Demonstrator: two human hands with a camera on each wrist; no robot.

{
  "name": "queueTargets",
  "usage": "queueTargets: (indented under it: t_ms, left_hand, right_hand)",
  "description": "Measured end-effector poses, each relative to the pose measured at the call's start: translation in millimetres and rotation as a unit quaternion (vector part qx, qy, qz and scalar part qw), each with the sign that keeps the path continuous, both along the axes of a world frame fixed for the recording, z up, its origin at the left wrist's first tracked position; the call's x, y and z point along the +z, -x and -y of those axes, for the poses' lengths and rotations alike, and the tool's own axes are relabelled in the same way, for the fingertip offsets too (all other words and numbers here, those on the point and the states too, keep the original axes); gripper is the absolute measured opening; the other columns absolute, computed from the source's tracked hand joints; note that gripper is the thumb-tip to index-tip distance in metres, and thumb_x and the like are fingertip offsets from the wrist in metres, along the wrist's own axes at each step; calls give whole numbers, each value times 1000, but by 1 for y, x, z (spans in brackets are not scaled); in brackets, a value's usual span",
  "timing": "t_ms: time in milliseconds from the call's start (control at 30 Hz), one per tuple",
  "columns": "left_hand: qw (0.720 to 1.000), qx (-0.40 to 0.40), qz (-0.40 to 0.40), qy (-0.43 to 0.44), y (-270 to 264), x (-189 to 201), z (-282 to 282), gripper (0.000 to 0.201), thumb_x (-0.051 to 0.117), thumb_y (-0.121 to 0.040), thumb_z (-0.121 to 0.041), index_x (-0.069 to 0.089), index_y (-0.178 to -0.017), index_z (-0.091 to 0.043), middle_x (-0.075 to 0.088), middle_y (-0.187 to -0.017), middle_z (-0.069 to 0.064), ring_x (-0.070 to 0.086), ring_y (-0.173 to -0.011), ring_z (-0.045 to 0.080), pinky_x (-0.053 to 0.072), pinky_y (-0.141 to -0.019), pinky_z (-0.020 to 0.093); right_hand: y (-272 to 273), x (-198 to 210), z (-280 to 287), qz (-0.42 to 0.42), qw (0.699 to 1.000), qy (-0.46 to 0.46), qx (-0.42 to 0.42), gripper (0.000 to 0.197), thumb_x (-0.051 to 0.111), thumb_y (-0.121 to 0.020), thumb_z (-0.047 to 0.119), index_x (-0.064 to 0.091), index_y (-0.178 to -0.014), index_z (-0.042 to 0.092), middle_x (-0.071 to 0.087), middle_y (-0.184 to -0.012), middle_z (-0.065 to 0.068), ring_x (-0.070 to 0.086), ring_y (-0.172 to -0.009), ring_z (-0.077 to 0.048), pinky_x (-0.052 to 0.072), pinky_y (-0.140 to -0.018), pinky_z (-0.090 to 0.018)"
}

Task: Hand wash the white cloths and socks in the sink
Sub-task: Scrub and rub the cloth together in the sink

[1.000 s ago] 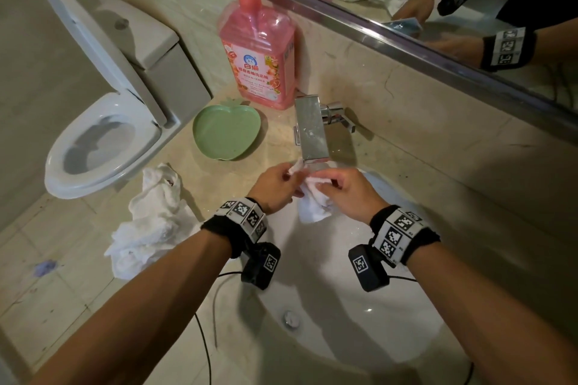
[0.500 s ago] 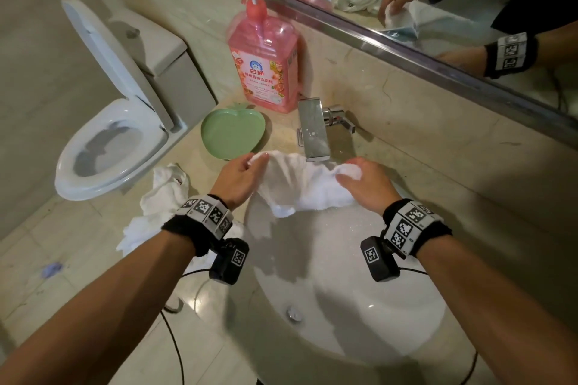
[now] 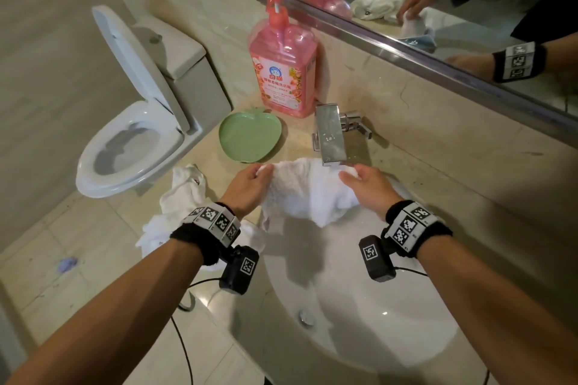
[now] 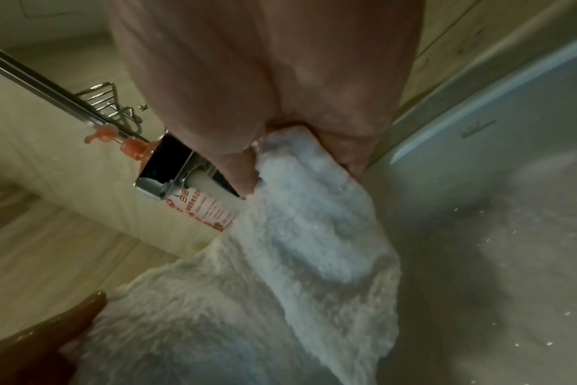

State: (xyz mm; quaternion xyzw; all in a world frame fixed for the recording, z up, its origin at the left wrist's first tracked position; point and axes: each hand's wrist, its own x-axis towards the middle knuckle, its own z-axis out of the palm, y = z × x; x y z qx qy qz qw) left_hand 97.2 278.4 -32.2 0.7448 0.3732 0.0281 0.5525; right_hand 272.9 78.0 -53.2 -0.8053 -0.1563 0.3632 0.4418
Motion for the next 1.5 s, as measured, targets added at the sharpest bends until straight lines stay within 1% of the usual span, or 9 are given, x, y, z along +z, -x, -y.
queueTargets:
  t_ms: [200, 367, 667, 867, 1067, 1200, 1267, 1333, 1500]
  left_hand:
    - [999, -13, 23, -36, -4, -1, 6, 40, 41, -104, -41, 60, -107, -5, 65, -104, 20, 62, -100, 39, 50, -90, 60]
    - [999, 29, 24, 10, -9, -5, 7, 44, 55, -94, -52, 62, -111, -12, 69, -106, 7, 67, -99, 25, 54, -91, 51]
    - [999, 9, -29, -10, -54, -35, 35, 34, 59, -91, -50, 53, -96, -17, 66, -91, 12, 68, -71, 29, 54, -45, 38]
    - [997, -48, -36, 53, -83, -45, 55, 42, 66, -83, -57, 66, -113, -28, 75, -99, -5, 72, -87, 15, 58, -75, 35]
    - [998, -37, -29, 52, -104, -42, 53, 17, 69, -88, -36, 71, -98, -23, 75, -89, -3, 72, -79, 10, 51, -57, 13]
    - [999, -11, -36, 35, -106, -32, 44, 28, 58, -94, -21, 68, -117, -6, 71, -106, 21, 70, -92, 33, 59, -75, 44]
    - [997, 5, -8, 74, -100, -24, 42, 16, 61, -93, -19, 74, -98, -11, 69, -80, 15, 66, -64, 25, 55, -53, 32]
    - [992, 22, 19, 124, -92, -19, 39, 13, 64, -92, -17, 74, -88, -11, 68, -73, 9, 62, -64, 22, 53, -61, 28]
    - [997, -9, 7, 74, -72, -13, 35, 10, 72, -87, -26, 78, -86, -18, 76, -82, -2, 66, -76, 14, 51, -74, 29]
  right_hand:
    - [17, -2, -34, -35, 999, -18, 32, 21, 63, -96, 39, 69, -93, 19, 70, -87, -10, 61, -82, -20, 47, -72, -32]
    - [7, -1, -36, -46, 997, -15, -65, 11, 58, -99, 24, 67, -93, 26, 71, -101, 0, 65, -104, -26, 51, -95, -41]
    - [-10, 22, 14, -53, 991, -16, -122, 25, 59, -91, 51, 64, -82, 28, 71, -103, -8, 65, -103, -26, 52, -93, -45]
    - [-13, 31, 39, -41, 984, -29, -168, 34, 57, -71, 58, 66, -78, 25, 71, -85, 4, 67, -87, -20, 56, -89, -49]
    - [-22, 33, 54, -19, 981, -17, -194, 44, 55, -72, 60, 64, -80, 18, 73, -90, -12, 68, -84, -32, 55, -85, -51]
    - [-31, 28, 54, 20, 980, -8, -197, 40, 54, -91, 47, 65, -88, 8, 70, -83, -9, 64, -77, -26, 54, -73, -41]
    - [-34, 27, 51, 30, 981, 0, -194, 44, 53, -95, 43, 63, -98, 0, 71, -99, -20, 69, -91, -35, 57, -83, -50]
    - [-36, 26, 47, 42, 983, 13, -180, 45, 53, -98, 41, 63, -103, -3, 70, -104, -23, 67, -98, -39, 55, -88, -54]
    - [-26, 22, 32, 46, 993, 46, -102, 41, 52, -100, 40, 64, -104, 1, 67, -87, -19, 63, -73, -26, 54, -66, -28]
